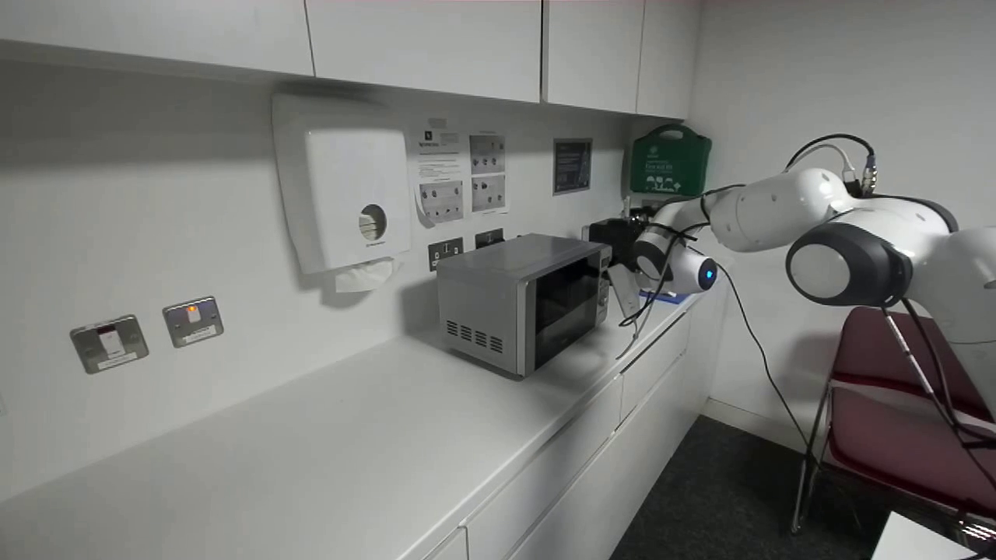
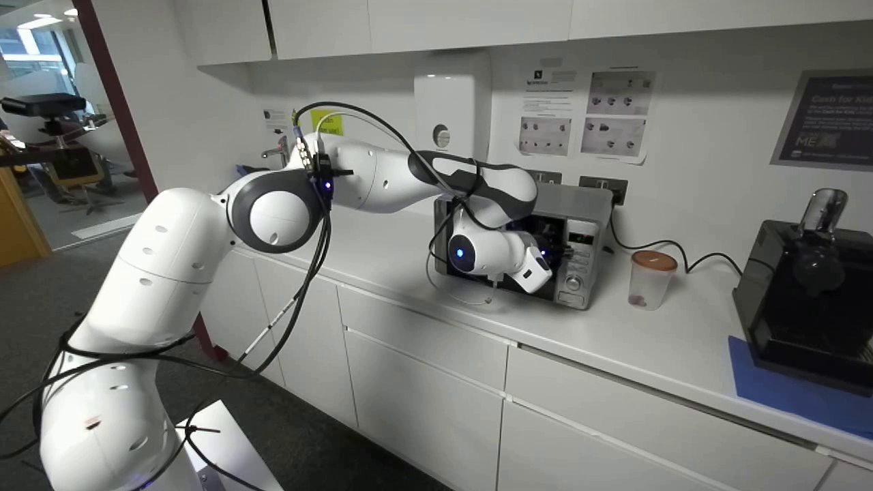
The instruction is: Press a button on the microwave
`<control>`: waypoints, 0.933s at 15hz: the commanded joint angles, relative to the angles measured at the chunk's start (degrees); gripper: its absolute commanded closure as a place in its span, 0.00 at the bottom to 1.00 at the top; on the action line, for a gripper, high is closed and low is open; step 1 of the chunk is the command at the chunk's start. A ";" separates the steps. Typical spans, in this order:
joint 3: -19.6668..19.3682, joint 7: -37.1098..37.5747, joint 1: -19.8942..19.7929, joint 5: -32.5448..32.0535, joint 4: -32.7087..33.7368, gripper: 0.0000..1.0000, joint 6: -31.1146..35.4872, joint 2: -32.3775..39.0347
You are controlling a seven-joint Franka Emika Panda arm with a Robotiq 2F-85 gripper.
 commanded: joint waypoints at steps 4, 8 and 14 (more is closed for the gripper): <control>-1.72 2.82 1.29 0.00 1.57 1.00 1.51 0.76; -2.28 4.27 0.92 0.00 3.24 1.00 2.03 1.99; -4.25 6.36 1.37 0.00 5.96 1.00 2.33 4.57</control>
